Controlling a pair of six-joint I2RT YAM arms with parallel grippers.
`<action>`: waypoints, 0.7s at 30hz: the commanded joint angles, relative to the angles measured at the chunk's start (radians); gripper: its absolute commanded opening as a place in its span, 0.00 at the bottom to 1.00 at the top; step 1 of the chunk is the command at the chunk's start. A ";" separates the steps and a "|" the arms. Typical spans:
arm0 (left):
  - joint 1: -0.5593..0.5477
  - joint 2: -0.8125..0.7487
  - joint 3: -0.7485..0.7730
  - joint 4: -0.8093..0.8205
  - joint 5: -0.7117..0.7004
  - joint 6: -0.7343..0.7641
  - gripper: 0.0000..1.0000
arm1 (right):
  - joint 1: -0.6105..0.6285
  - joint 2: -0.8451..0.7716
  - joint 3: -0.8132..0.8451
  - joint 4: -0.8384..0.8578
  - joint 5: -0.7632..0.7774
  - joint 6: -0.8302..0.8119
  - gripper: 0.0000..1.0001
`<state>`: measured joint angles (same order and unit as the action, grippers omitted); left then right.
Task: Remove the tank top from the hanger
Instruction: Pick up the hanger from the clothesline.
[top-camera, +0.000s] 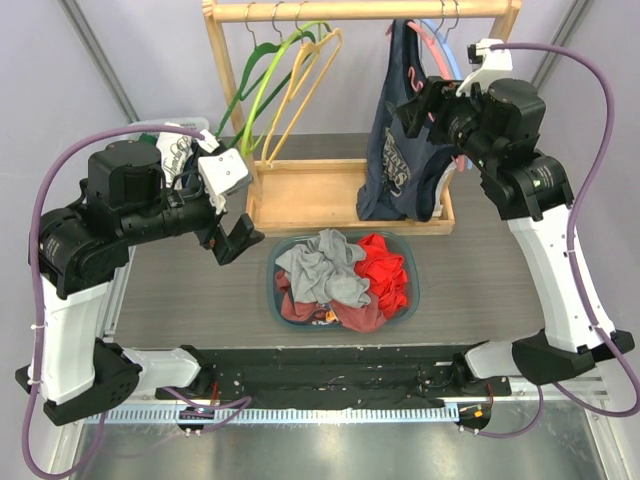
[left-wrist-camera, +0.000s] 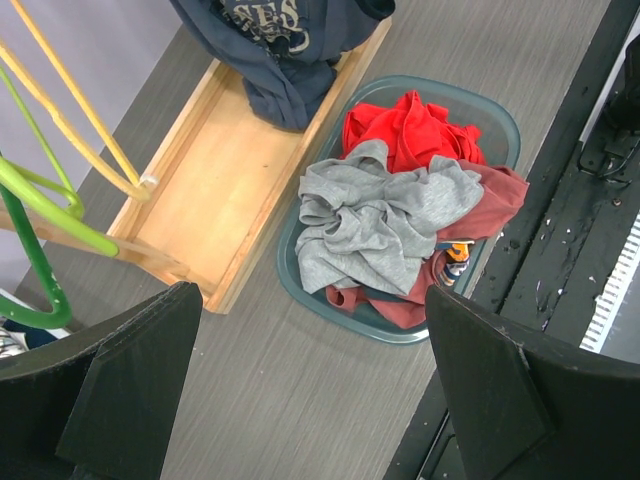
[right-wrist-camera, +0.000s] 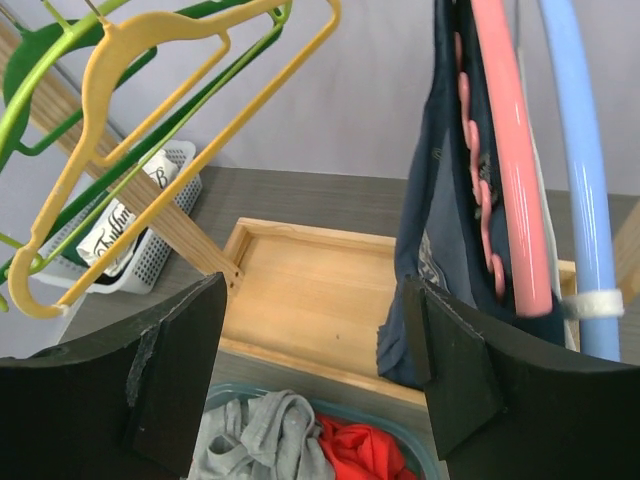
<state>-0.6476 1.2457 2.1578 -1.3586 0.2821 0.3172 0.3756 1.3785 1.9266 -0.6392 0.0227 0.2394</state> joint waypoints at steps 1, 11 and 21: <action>0.005 -0.014 0.008 0.019 0.022 -0.009 1.00 | 0.000 -0.097 -0.047 0.072 0.074 -0.009 0.79; 0.006 -0.011 0.010 0.018 0.035 -0.015 1.00 | 0.000 -0.188 -0.106 0.049 0.108 -0.046 0.81; 0.014 -0.012 0.010 0.016 0.049 -0.020 1.00 | -0.003 -0.216 -0.164 0.024 0.195 -0.089 0.84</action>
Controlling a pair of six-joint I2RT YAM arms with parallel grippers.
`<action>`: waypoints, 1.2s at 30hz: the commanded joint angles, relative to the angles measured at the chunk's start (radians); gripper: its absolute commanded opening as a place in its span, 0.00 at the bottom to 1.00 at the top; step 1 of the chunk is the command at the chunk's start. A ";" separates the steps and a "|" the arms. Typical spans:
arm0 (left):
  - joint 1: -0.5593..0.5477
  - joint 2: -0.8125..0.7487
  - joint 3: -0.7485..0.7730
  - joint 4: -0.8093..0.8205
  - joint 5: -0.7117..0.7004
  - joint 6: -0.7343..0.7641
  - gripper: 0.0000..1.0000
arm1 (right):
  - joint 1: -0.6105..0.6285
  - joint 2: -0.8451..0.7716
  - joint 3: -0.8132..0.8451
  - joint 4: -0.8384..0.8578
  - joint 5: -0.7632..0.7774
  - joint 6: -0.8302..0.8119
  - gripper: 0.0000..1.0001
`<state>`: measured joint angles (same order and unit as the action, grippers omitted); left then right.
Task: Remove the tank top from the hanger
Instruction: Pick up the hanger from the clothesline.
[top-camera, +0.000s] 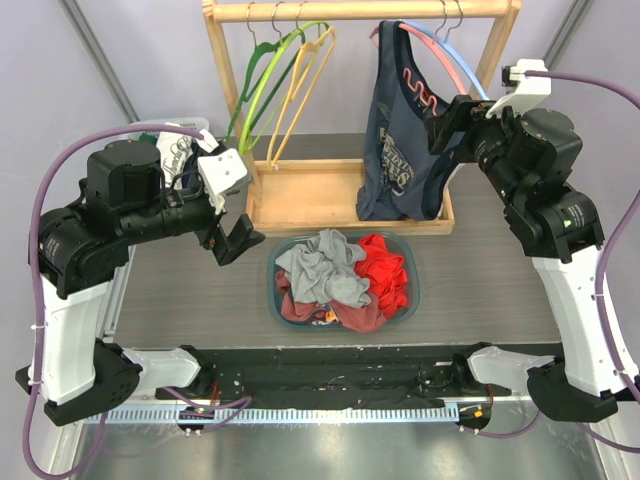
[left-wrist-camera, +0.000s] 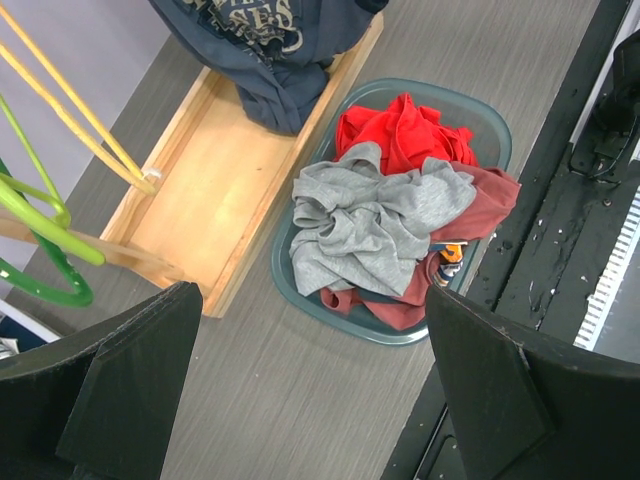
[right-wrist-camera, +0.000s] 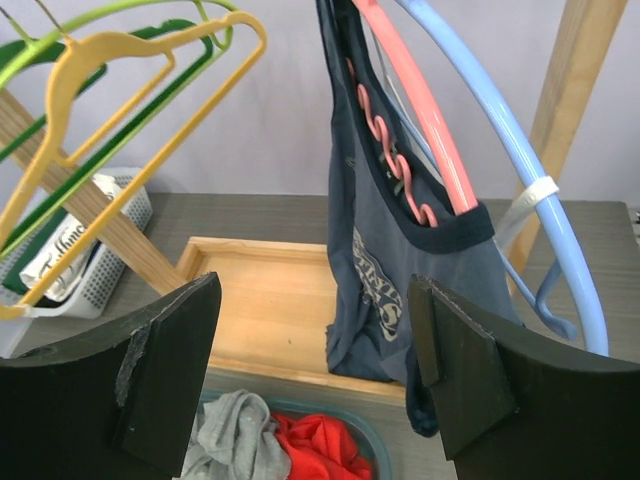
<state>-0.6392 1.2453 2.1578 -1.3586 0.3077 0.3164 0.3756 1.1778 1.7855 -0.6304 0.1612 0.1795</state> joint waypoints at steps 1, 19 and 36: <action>0.006 -0.010 0.010 0.018 0.027 -0.019 1.00 | -0.006 -0.014 -0.026 0.015 0.066 -0.031 0.84; 0.016 -0.020 0.007 0.013 0.048 -0.020 1.00 | -0.066 -0.032 -0.077 -0.003 0.055 -0.057 0.87; 0.026 -0.027 0.002 0.013 0.051 -0.019 1.00 | -0.098 -0.017 -0.078 -0.006 -0.005 -0.034 0.88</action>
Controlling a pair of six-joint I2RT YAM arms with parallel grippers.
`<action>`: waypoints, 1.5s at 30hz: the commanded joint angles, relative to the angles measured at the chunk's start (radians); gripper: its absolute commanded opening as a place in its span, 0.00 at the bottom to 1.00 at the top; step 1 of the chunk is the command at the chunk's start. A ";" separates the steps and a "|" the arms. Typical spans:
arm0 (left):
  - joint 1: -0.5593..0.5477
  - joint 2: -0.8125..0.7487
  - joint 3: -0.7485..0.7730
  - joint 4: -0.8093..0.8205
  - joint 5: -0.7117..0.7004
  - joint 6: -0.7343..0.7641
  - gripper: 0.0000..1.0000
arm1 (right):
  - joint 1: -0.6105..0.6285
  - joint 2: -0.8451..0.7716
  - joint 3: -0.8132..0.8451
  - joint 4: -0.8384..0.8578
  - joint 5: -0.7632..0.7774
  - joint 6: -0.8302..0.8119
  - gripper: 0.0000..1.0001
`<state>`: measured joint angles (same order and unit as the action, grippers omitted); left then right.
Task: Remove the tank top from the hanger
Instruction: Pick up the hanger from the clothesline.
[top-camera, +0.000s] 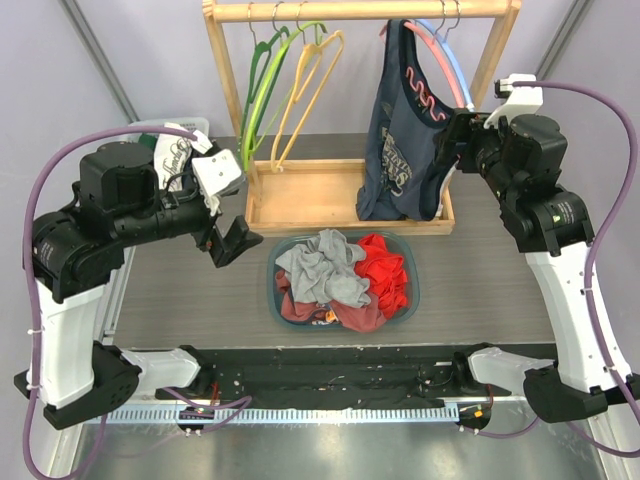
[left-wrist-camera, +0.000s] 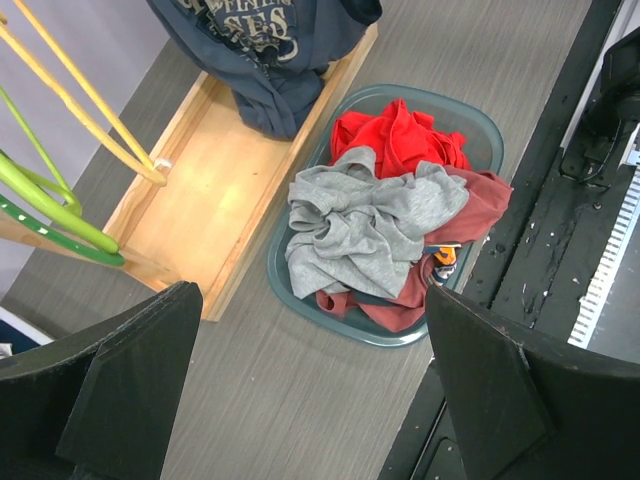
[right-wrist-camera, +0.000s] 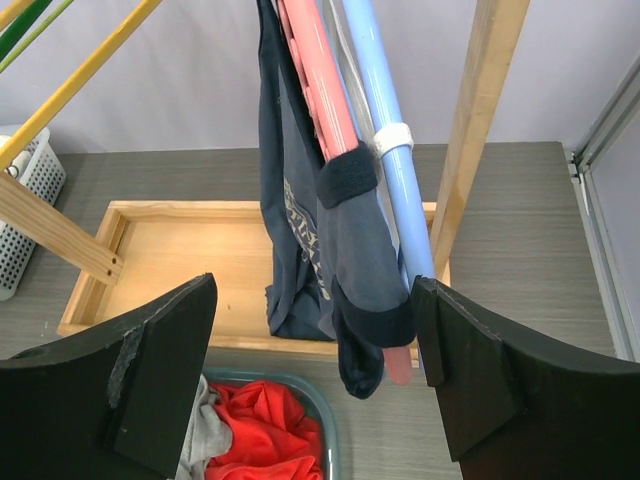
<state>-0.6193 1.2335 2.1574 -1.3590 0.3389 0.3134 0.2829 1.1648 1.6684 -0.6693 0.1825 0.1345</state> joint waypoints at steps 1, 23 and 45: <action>0.006 -0.016 0.002 0.014 0.022 -0.014 1.00 | -0.005 0.010 0.040 0.033 -0.031 0.016 0.88; 0.020 -0.029 -0.008 0.012 0.035 -0.013 1.00 | 0.001 0.148 0.137 0.057 -0.089 0.074 0.43; 0.030 -0.057 -0.033 0.006 0.035 -0.002 1.00 | 0.256 0.372 0.413 -0.003 0.054 0.022 0.15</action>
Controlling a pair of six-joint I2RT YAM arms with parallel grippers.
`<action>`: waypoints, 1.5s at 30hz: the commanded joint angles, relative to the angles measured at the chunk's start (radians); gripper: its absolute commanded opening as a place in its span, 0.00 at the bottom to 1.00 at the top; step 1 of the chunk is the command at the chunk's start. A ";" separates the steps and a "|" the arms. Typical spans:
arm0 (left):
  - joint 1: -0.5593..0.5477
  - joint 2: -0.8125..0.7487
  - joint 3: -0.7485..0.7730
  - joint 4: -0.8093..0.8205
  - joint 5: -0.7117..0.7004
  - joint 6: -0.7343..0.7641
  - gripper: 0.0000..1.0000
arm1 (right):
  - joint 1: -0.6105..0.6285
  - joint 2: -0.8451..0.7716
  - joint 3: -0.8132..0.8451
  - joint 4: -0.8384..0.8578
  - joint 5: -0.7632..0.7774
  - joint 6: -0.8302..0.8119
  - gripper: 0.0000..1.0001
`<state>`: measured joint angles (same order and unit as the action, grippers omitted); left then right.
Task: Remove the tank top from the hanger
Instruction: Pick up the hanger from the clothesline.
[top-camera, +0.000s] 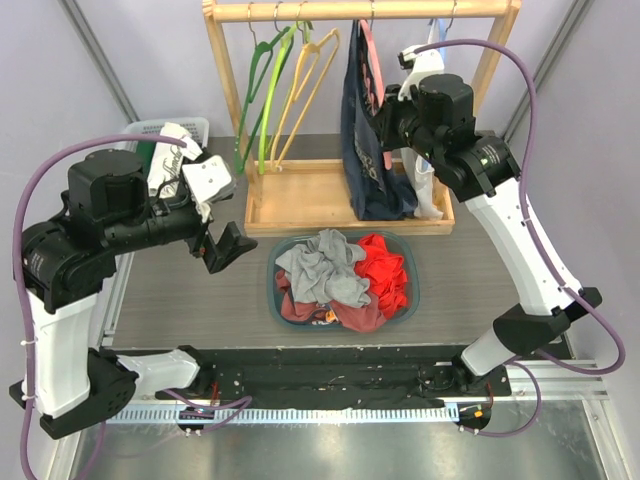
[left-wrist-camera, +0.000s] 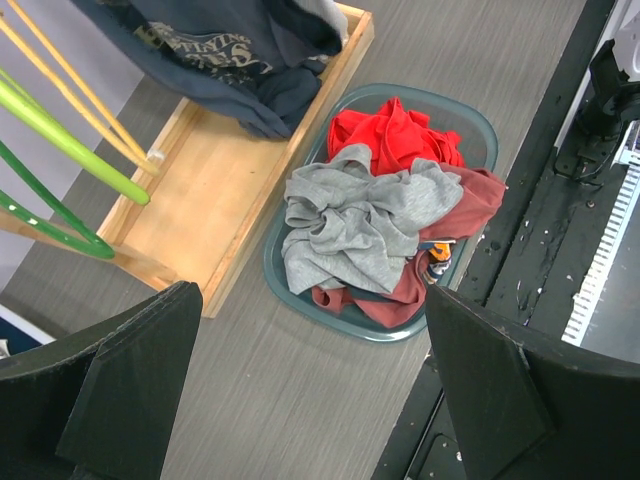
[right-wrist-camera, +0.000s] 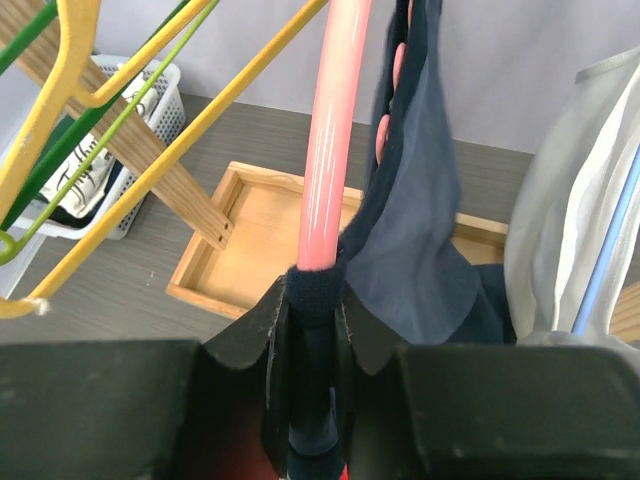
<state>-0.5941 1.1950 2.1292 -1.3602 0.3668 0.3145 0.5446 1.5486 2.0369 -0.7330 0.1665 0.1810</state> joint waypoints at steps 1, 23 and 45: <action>0.005 -0.021 -0.008 0.007 0.008 -0.003 1.00 | -0.006 -0.010 0.043 0.060 0.076 -0.028 0.25; 0.005 -0.034 -0.015 0.010 0.006 0.003 1.00 | 0.035 0.159 0.207 -0.057 0.301 -0.133 0.26; 0.005 -0.040 -0.023 0.012 -0.017 0.008 1.00 | 0.051 0.005 0.011 0.429 0.311 -0.291 0.01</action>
<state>-0.5938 1.1645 2.1078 -1.3605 0.3603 0.3199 0.5930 1.6798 2.0956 -0.6048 0.4885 -0.0868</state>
